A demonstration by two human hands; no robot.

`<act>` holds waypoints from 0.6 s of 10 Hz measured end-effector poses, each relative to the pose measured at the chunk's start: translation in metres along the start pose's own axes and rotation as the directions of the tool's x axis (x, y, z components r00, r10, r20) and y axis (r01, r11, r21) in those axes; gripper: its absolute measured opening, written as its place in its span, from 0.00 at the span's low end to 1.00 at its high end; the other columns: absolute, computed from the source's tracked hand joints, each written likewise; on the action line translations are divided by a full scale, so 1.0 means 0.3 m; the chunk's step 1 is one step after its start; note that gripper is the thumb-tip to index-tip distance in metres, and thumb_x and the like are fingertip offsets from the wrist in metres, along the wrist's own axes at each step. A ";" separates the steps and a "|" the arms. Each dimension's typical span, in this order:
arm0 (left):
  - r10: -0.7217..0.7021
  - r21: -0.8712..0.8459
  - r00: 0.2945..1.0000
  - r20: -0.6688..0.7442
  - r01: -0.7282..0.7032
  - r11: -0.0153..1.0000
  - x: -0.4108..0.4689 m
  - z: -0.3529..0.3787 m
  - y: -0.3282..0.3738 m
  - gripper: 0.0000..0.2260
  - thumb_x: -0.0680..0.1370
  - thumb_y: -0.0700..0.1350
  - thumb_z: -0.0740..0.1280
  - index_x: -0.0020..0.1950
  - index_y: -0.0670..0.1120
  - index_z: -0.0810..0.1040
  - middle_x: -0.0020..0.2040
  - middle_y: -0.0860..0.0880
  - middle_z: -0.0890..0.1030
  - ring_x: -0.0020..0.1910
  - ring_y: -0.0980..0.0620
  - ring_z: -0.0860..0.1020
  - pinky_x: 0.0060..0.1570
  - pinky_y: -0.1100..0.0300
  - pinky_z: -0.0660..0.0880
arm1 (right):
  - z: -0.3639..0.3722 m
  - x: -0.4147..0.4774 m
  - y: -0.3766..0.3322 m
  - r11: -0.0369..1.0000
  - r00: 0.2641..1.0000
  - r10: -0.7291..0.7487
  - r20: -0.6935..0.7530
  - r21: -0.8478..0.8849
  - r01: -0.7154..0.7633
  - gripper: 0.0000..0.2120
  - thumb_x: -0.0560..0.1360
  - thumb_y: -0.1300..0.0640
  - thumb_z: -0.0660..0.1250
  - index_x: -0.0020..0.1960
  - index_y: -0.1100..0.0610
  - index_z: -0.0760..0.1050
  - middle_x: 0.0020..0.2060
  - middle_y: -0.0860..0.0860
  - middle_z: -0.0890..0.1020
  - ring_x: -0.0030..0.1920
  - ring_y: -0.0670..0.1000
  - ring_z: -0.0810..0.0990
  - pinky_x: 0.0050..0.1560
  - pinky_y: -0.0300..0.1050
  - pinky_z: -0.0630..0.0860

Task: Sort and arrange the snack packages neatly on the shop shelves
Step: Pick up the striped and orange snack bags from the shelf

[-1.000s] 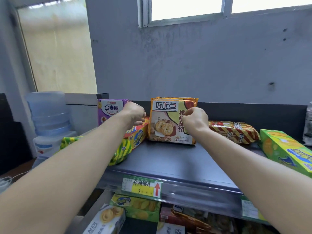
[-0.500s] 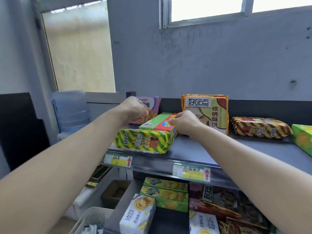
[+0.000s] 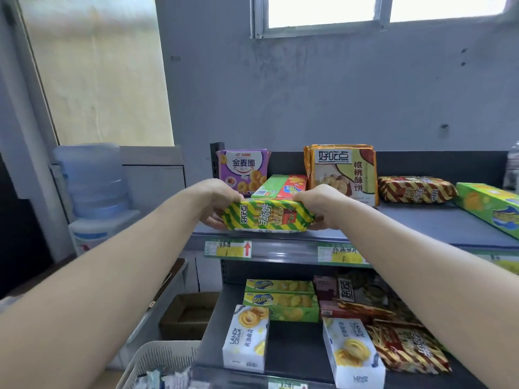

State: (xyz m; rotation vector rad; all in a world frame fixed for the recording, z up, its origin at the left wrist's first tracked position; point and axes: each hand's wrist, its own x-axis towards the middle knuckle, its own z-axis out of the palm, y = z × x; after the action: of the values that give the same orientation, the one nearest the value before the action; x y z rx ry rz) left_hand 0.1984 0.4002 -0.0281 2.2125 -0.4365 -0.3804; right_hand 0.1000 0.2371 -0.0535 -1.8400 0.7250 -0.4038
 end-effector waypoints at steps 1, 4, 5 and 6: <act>-0.009 -0.130 1.000 0.000 0.009 0.991 -0.003 0.012 -0.031 0.10 0.79 0.48 0.64 0.44 0.43 0.74 0.28 0.47 0.81 0.26 0.53 0.79 0.21 0.64 0.75 | 0.026 -0.019 0.000 0.998 0.997 -0.010 -0.079 0.060 0.015 0.08 0.75 0.59 0.65 0.54 0.60 0.73 0.57 0.60 0.78 0.46 0.53 0.77 0.40 0.46 0.76; 0.086 -0.414 0.989 -0.124 -0.130 0.901 -0.066 0.002 -0.069 0.05 0.76 0.33 0.66 0.45 0.41 0.73 0.40 0.42 0.79 0.36 0.47 0.80 0.28 0.55 0.77 | 0.054 -0.088 0.019 0.967 0.990 -0.009 -0.138 0.251 0.044 0.24 0.73 0.62 0.67 0.67 0.59 0.65 0.48 0.54 0.75 0.45 0.54 0.79 0.44 0.49 0.79; 0.131 -0.492 0.973 -0.192 -0.211 0.845 -0.093 0.015 -0.052 0.08 0.75 0.30 0.65 0.47 0.41 0.72 0.43 0.42 0.80 0.37 0.46 0.80 0.26 0.57 0.78 | 0.028 -0.129 0.039 0.935 0.996 -0.088 -0.022 0.343 0.090 0.27 0.72 0.62 0.69 0.68 0.54 0.64 0.49 0.54 0.79 0.39 0.52 0.84 0.34 0.44 0.80; 0.189 -0.500 0.940 -0.285 -0.314 0.807 -0.132 0.068 0.000 0.10 0.74 0.28 0.65 0.42 0.43 0.72 0.39 0.44 0.79 0.36 0.48 0.79 0.35 0.55 0.79 | -0.046 -0.157 0.080 0.945 0.992 -0.127 0.018 0.305 0.115 0.19 0.71 0.60 0.72 0.59 0.56 0.70 0.48 0.55 0.82 0.40 0.51 0.84 0.35 0.44 0.81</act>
State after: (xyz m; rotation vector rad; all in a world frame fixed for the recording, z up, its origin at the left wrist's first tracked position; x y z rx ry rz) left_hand 0.1547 0.4036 -0.0356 1.5920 -0.4323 -0.0859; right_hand 0.0493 0.2519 -0.0675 -1.5992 0.4941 -0.5298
